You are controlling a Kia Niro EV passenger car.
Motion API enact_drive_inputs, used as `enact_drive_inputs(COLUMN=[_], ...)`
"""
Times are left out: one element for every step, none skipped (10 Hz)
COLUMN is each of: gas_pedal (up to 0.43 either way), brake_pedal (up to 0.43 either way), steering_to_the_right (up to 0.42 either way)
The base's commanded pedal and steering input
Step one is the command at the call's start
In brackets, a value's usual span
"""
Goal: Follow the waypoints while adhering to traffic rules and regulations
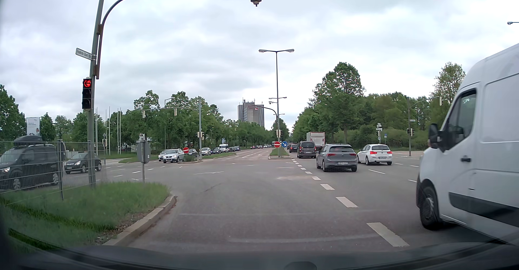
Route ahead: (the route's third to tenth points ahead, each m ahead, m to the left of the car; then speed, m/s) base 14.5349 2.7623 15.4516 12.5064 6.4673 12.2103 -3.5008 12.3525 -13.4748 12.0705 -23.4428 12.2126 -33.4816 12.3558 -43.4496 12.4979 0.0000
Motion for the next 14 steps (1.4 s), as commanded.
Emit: enact_drive_inputs(gas_pedal=[0.000, 0.000, 0.000, 0.000, 0.000, 0.000, 0.000, 0.000, 0.000, 0.000, 0.000, 0.000, 0.000, 0.000], brake_pedal=[0.262, 0.262, 0.262, 0.262, 0.268, 0.262, 0.262, 0.262, 0.262, 0.262, 0.262, 0.262, 0.262, 0.262], steering_to_the_right=[-0.003, -0.003, -0.003, -0.003, -0.003, -0.003, -0.003, -0.003, -0.003, -0.003, -0.003, -0.003, -0.003, -0.003])
